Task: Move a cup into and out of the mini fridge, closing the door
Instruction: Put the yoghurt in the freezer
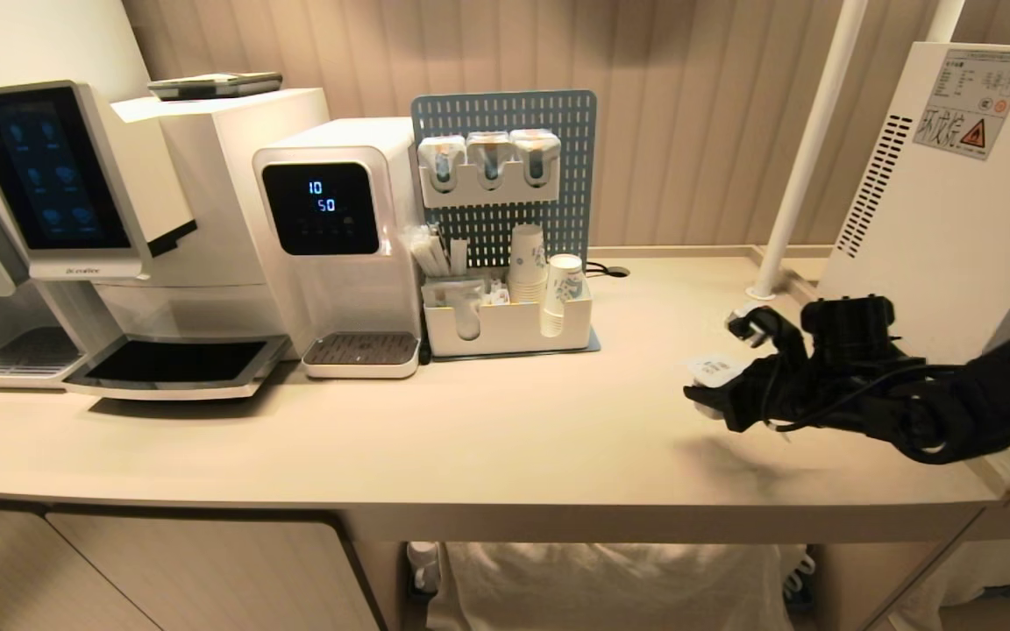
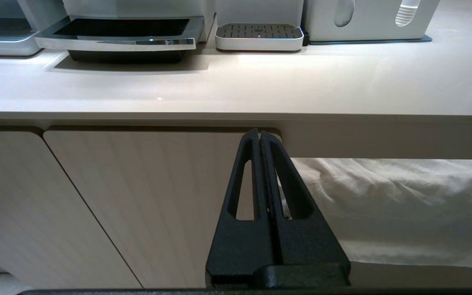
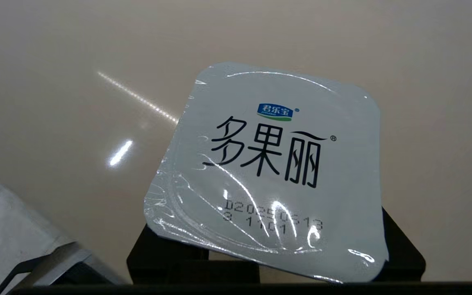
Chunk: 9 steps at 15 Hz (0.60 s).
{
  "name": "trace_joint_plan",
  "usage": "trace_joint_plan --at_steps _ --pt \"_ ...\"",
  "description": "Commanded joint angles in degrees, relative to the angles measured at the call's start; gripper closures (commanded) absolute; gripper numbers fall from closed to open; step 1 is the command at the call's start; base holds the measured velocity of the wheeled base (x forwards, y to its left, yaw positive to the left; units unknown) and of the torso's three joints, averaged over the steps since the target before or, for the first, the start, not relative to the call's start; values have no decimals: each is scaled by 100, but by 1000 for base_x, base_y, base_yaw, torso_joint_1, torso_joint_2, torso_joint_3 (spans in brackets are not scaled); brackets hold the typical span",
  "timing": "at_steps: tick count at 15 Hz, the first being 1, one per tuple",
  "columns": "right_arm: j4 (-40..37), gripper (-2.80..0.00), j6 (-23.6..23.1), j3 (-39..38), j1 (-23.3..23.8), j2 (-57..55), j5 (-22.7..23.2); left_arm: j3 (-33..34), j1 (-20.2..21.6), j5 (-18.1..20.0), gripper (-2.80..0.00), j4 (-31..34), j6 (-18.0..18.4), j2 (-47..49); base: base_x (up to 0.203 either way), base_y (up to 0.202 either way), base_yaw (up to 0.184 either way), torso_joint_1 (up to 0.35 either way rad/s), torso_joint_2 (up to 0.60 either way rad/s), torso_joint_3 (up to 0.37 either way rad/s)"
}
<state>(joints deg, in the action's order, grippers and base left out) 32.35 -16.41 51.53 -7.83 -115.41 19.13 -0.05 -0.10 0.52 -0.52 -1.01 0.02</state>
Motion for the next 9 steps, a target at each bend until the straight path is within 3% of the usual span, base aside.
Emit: trace_joint_plan --at_steps 1,5,9 --pt "12 0 197 -869 41 1852 16 5 1 0 0 -1 -4 -2 0 0 0 0 0 0" --pt "-568 0 522 -2035 83 4907 -21 5 1 0 0 -1 -4 -2 0 0 0 0 0 0" --pt "-3111 0 798 -2160 177 7893 -577 5 1 0 0 -8 -4 -2 0 0 0 0 0 0"
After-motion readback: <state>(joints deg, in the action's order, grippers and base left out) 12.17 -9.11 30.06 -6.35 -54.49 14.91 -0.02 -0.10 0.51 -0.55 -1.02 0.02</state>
